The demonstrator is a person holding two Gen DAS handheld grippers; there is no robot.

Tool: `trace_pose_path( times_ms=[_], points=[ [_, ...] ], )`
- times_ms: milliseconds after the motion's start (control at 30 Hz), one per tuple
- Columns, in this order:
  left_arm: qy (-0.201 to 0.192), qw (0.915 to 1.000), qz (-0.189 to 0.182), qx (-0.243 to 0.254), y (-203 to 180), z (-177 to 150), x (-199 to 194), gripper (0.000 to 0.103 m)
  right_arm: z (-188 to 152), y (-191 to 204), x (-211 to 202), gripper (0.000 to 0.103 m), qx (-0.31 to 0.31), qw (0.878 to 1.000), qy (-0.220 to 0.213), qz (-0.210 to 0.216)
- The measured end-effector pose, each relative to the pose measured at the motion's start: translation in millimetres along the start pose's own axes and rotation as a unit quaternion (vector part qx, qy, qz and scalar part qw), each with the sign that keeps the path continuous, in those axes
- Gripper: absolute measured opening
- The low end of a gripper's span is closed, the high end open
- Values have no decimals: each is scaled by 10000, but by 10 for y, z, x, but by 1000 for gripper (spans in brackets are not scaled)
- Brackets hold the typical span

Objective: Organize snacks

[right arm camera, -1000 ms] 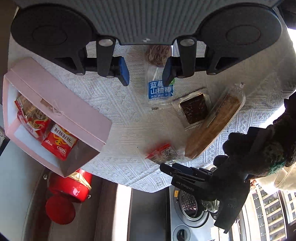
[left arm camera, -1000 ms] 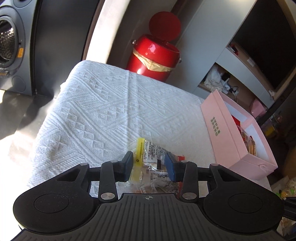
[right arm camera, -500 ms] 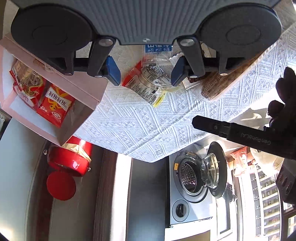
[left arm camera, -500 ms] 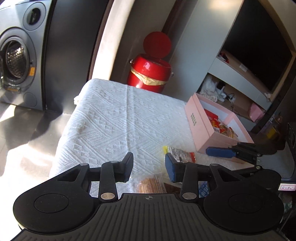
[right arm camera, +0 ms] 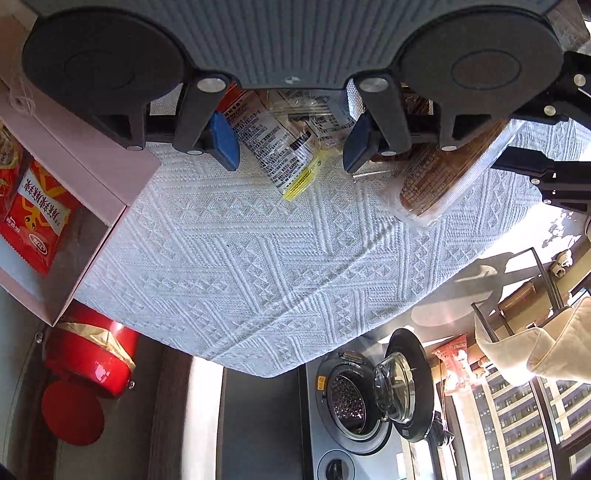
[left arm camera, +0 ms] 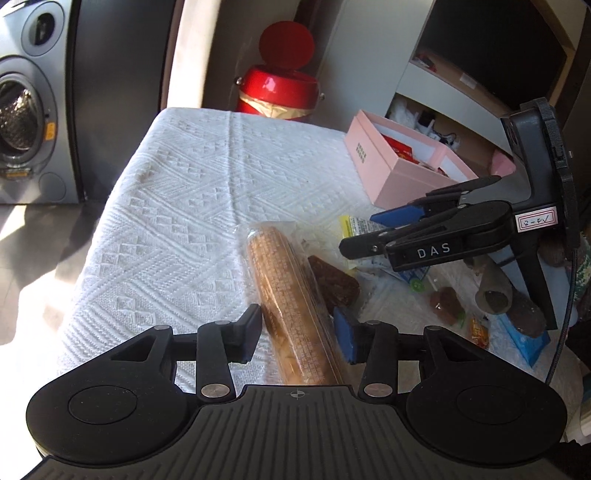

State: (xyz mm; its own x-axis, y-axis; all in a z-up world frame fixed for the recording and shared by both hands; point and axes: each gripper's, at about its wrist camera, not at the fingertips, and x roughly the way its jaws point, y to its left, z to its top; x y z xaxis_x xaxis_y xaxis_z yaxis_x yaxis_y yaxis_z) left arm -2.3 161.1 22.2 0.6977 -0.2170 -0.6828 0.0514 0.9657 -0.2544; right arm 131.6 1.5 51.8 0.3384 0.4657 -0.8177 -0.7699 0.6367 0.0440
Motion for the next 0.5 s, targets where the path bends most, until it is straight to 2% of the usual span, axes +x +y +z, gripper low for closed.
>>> trace_pose_path(
  times_ms=[67,100,133,233,400,500],
  points=[
    [-28,10000,6,-14,-11,0,-4,47,-101,5,-118,45,-26,9994,-33,-335],
    [-53,10000,-6,-45,-11,-2,-16,47,-144,-5,-179,33,-36,9987,-63,-508],
    [-81,9999,-8,-70,-14,-3,-35,47,-191,-33,-250,31,-37,9977,-72,-666],
    [-209,9998,-14,-29,-54,18,-127,47,-356,-156,-424,29,122,9945,-85,-1039],
    [-293,9992,-142,238,-236,78,-216,47,-587,-451,-674,29,693,9914,-211,-1090],
    [-178,9980,-170,582,-392,81,-201,47,-684,-609,-840,29,1073,9868,-438,-1130]
  ],
)
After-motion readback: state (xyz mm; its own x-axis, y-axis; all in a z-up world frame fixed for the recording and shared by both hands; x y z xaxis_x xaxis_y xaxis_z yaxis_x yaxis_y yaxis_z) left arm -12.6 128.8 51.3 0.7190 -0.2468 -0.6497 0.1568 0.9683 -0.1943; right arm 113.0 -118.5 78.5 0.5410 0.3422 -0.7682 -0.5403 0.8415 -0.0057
